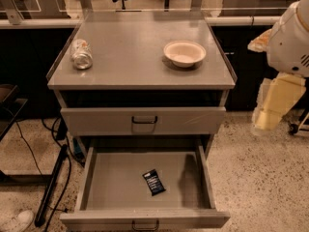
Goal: Pick rxbar blueberry from middle drawer and place on counter
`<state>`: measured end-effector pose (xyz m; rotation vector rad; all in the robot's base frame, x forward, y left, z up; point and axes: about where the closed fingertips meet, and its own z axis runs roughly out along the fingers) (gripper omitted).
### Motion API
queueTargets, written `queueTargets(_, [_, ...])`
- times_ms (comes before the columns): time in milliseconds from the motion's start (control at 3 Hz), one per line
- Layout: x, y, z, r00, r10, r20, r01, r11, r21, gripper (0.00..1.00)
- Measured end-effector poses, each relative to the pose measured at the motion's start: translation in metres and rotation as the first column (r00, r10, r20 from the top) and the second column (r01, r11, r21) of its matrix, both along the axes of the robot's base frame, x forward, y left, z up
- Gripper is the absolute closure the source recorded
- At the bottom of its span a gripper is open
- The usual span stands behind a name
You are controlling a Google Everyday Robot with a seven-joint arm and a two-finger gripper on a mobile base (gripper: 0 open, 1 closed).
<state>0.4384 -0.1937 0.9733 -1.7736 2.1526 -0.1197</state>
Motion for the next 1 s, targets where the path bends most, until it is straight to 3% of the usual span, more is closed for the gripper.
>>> queueTargets(667, [0.003, 0.010, -0.010, 0.9996, 0.028, 0.004, -0.028, 0.999, 0.029, 0.00])
queueTargets(1000, [0.015, 0.043, -0.048, 0.9925, 0.121, -0.016, -0.120, 0.991, 0.058, 0.00])
